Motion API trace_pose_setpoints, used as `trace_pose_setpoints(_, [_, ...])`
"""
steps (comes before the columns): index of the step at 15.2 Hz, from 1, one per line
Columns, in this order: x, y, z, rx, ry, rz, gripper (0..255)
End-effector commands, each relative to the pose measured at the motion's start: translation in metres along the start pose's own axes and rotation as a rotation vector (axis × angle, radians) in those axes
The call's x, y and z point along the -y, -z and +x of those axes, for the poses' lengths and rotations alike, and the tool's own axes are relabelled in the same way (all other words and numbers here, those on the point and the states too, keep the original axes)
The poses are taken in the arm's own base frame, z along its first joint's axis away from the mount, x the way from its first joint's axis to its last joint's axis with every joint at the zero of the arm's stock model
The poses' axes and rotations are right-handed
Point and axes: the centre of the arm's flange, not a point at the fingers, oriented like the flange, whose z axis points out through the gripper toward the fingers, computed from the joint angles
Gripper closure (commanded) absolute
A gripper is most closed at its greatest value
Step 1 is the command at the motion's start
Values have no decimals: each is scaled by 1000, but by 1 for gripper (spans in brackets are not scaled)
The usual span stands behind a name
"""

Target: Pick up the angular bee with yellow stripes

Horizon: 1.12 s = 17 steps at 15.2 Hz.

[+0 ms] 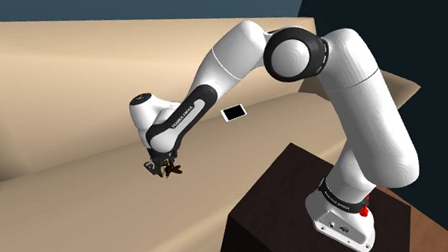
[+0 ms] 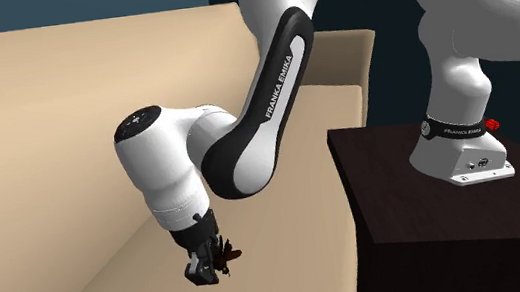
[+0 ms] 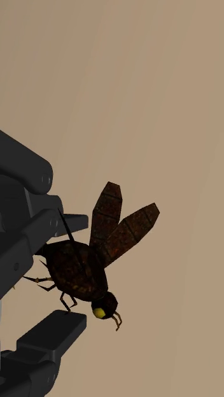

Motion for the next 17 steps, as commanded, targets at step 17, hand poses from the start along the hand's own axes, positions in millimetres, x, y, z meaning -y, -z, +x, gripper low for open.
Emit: trace_pose_setpoints(17, [-8,79,-8,0,0,0,255])
